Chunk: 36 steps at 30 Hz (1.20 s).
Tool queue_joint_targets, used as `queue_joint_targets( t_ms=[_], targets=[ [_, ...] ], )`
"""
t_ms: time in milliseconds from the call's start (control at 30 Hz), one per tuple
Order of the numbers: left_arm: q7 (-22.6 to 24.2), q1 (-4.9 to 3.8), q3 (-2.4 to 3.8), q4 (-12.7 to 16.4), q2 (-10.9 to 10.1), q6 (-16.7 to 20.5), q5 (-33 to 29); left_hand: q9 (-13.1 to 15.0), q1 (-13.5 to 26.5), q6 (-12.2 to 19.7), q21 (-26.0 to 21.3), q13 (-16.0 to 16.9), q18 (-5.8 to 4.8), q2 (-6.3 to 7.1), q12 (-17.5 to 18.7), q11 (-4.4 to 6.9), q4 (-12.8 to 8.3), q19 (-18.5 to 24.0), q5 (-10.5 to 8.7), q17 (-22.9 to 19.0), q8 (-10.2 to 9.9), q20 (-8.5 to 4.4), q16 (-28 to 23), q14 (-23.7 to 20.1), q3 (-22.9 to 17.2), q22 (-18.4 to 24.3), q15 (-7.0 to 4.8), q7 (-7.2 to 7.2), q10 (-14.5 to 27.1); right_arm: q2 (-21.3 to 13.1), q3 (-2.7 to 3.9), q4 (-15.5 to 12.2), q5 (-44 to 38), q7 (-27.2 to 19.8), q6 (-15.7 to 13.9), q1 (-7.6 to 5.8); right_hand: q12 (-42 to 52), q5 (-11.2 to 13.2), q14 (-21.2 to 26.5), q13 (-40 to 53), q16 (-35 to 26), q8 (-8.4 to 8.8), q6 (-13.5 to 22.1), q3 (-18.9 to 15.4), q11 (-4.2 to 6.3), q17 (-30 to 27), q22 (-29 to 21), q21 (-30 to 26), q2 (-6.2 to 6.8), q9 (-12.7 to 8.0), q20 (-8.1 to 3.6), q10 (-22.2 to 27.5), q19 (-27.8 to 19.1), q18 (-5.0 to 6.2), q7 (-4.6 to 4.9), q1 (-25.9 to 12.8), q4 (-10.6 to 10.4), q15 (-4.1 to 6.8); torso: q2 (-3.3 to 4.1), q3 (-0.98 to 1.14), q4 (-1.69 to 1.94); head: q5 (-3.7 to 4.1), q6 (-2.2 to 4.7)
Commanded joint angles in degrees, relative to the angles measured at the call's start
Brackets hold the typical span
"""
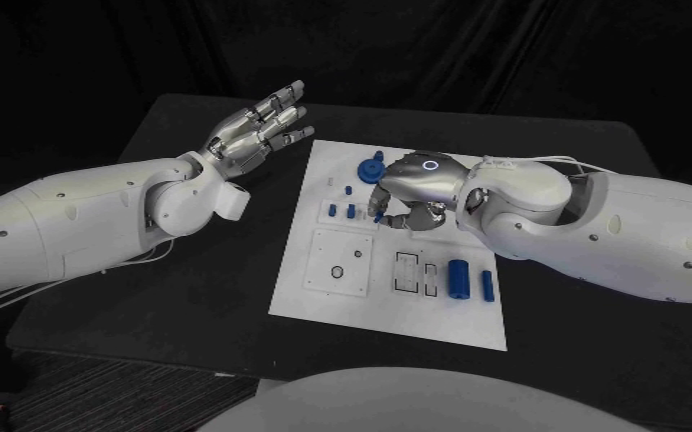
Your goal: Assemble the parts on the task board
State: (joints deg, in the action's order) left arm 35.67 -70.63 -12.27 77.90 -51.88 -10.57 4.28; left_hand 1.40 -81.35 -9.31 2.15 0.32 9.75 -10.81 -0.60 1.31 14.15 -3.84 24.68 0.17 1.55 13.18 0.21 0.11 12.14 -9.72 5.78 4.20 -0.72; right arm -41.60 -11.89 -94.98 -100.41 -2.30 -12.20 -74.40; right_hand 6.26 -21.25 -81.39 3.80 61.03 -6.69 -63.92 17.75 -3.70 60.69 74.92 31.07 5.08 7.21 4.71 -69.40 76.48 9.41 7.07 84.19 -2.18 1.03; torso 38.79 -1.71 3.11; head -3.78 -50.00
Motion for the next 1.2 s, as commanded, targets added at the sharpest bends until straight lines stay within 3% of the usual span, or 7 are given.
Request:
queue_joint_targets(
  t_ms=[33, 67, 100, 300, 633, 767, 1200],
  targets=[
    [1.5, 0.11, 0.05, 0.17, 0.16, 0.86, -0.29, 0.09, -0.48, -0.19, -0.87, 0.0, 0.45, -0.14, -0.12, 0.72, 0.25, 1.5, 0.32, -0.17, 0.24, -1.08, -0.21, -0.11, 0.55, 2.51, -1.61, -0.82, 0.19, 0.72, 0.03, 0.62, -0.09, 0.7, 0.09, 1.25, -0.28, 0.12, -0.49, -0.03, 0.2, 0.23, 0.13, 0.36, -0.06, 0.08, 3.85, 0.4, -0.13, 0.05, 0.03, -0.15, 0.52, -0.9, 0.11, 0.03, -0.06, -0.07, -0.3, 0.01, 0.16, -0.08, 0.0],
    [1.58, 0.11, 0.05, 0.18, 0.17, 0.97, -0.29, 0.09, -0.48, -0.19, -0.87, 0.0, 0.45, -0.14, -0.12, 0.72, 0.25, 1.5, 0.32, -0.17, 0.24, -1.08, -0.21, -0.11, 0.55, 2.51, -1.61, -0.82, 0.19, 0.83, 0.03, 0.68, -0.09, 0.68, -0.06, 1.41, -0.28, 0.12, -0.49, -0.03, 0.2, 0.23, 0.13, 0.36, -0.06, 0.08, 3.85, 0.4, -0.13, 0.05, 0.03, -0.15, 0.52, -0.9, 0.11, 0.03, -0.06, -0.07, -0.36, 0.01, 0.22, -0.05, 0.0],
    [1.77, 0.13, 0.05, 0.17, 0.19, 1.26, -0.29, 0.12, -0.45, -0.5, -0.93, -0.01, 0.54, -0.15, -0.1, 1.39, 0.56, 1.85, 0.23, -0.17, 0.33, -2.18, -0.21, -0.11, 0.84, 3.02, -2.68, -1.16, 0.23, 0.93, 0.03, 0.74, -0.09, 0.66, -0.21, 1.56, -0.28, 0.12, -0.49, -0.03, 0.2, 0.23, 0.13, 0.36, -0.06, 0.08, 3.85, 0.4, -0.13, 0.05, 0.03, -0.15, 0.52, -0.9, 0.11, 0.03, -0.06, -0.07, -0.37, 0.01, 0.24, -0.09, 0.0],
    [2.08, 0.3, 0.05, 0.02, 0.38, 2.02, -0.29, 0.12, -0.6, -0.61, -0.92, -0.05, 0.57, -0.2, -0.03, 1.72, 0.81, 1.96, 0.24, -0.17, 0.36, -3.13, -0.21, -0.11, 1.02, 3.28, -3.63, -1.42, 0.32, 2.33, 0.03, 1.48, -0.2, 0.51, -1.49, 2.88, -0.4, 0.14, -0.67, -0.04, 0.64, 0.34, 0.21, 0.47, -0.09, 0.51, 3.95, 0.92, -0.05, 0.0, 0.03, -0.11, 0.67, -0.98, 0.15, 0.09, 0.03, -0.08, -0.97, 0.05, 0.16, -0.33, 0.0],
    [1.95, 1.23, 0.06, -0.35, 0.71, 1.78, -0.29, 0.11, -0.71, -0.54, -0.91, -0.06, 0.55, -0.34, 0.0, 1.67, 0.84, 1.96, 0.3, -0.17, 0.35, -3.13, -0.21, -0.11, 0.98, 3.3, -3.57, -1.5, 0.35, 3.59, 0.03, 2.02, -0.27, 0.71, -1.43, 3.62, -0.46, 0.24, -0.74, -0.04, 0.71, 0.43, 0.28, 0.53, -0.11, 0.56, 3.94, 0.87, 0.01, -0.05, 0.04, -0.12, 0.69, -0.97, 0.19, 0.09, 0.06, -0.1, -1.16, 0.06, -0.03, -0.7, 0.0],
    [1.99, 1.52, 0.06, -0.52, 0.85, 1.79, -0.29, 0.11, -0.81, -0.57, -0.9, -0.09, 0.53, -0.42, 0.06, 1.75, 0.84, 1.96, 0.33, -0.17, 0.35, -3.07, -0.21, -0.11, 0.95, 3.32, -3.63, -1.68, 0.4, 3.88, 0.03, 2.04, -0.28, 0.83, -1.29, 4.05, -0.52, 0.3, -0.68, -0.04, 0.45, 0.51, 0.34, 0.61, -0.13, 0.3, 3.87, 0.52, 0.05, -0.08, 0.04, -0.1, 0.62, -0.91, 0.21, 0.14, 0.12, -0.11, -1.07, 0.05, 0.08, -0.54, 0.0],
    [1.99, 1.76, 0.06, -0.7, 1.06, 1.72, -0.29, 0.12, -0.83, -0.6, -0.9, -0.08, 0.53, -0.44, 0.03, 1.78, 0.85, 1.97, 0.29, -0.17, 0.36, -3.08, -0.21, -0.11, 0.96, 3.38, -3.68, -1.71, 0.39, 4.49, 0.03, 2.68, -0.28, 1.47, 0.33, 5.3, -0.62, 0.39, -0.51, -0.03, 0.03, 0.68, 0.5, 0.75, -0.17, -0.09, 3.74, -0.11, 0.16, -0.16, 0.05, -0.11, 0.45, -0.83, 0.28, 0.22, 0.23, -0.14, -1.16, -0.09, 0.15, -0.62, 0.0]
  ],
)
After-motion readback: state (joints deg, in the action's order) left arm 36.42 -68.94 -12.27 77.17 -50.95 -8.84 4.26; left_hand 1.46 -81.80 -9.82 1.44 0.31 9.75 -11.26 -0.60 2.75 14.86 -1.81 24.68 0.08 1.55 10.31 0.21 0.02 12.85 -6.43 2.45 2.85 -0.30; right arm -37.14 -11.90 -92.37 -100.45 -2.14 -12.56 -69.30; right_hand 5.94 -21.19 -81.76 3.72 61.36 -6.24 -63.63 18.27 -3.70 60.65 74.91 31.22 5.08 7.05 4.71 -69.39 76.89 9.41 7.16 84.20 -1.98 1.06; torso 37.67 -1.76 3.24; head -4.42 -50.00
